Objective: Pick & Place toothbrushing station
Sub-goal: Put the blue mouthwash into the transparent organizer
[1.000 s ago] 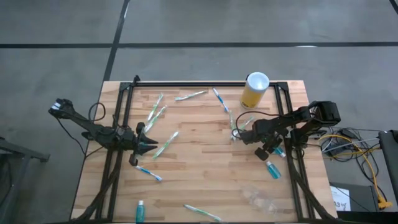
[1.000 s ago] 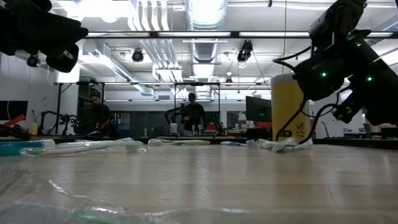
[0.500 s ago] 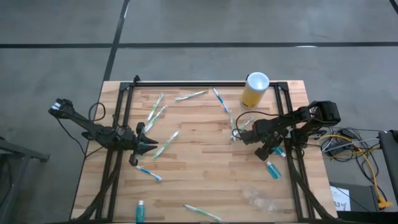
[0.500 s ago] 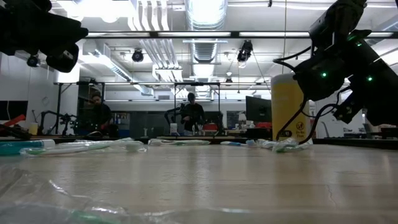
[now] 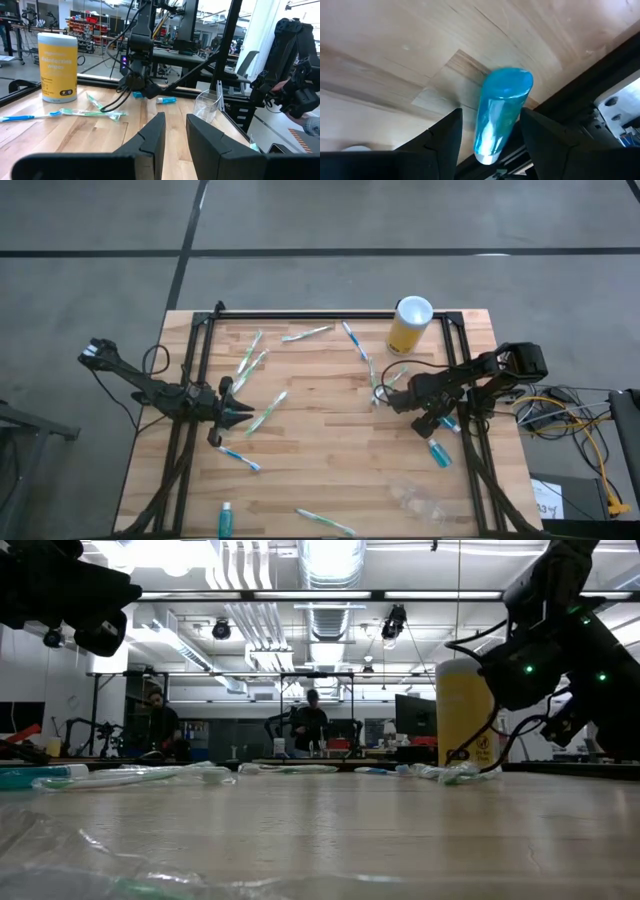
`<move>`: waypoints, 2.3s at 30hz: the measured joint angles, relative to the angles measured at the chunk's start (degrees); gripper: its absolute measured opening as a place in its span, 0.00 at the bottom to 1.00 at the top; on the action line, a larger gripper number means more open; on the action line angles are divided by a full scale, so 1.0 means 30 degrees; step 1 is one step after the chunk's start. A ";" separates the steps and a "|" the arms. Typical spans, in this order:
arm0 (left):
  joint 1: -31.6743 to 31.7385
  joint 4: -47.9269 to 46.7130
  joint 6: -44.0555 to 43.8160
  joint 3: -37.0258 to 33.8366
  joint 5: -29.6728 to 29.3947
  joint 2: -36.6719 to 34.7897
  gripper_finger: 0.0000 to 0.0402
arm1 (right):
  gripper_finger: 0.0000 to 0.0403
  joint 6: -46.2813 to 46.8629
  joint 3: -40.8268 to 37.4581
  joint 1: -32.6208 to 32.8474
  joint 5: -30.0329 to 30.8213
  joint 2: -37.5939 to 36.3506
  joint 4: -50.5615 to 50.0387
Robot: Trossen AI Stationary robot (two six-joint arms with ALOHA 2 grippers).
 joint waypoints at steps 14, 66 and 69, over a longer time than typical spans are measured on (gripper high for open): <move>-0.0003 0.0000 0.0000 0.0000 0.0003 0.0000 0.21 | 0.41 0.0073 0.0028 -0.0007 -0.0218 -0.0015 0.0539; -0.0004 -0.0044 0.0000 0.0000 0.0001 0.0015 0.21 | 0.34 0.1968 0.3757 0.0036 -0.0912 0.1497 1.4185; -0.0001 -0.0044 0.0000 0.0000 -0.0004 0.0015 0.21 | 0.34 0.1945 0.3810 0.0036 -0.0911 0.1515 1.4193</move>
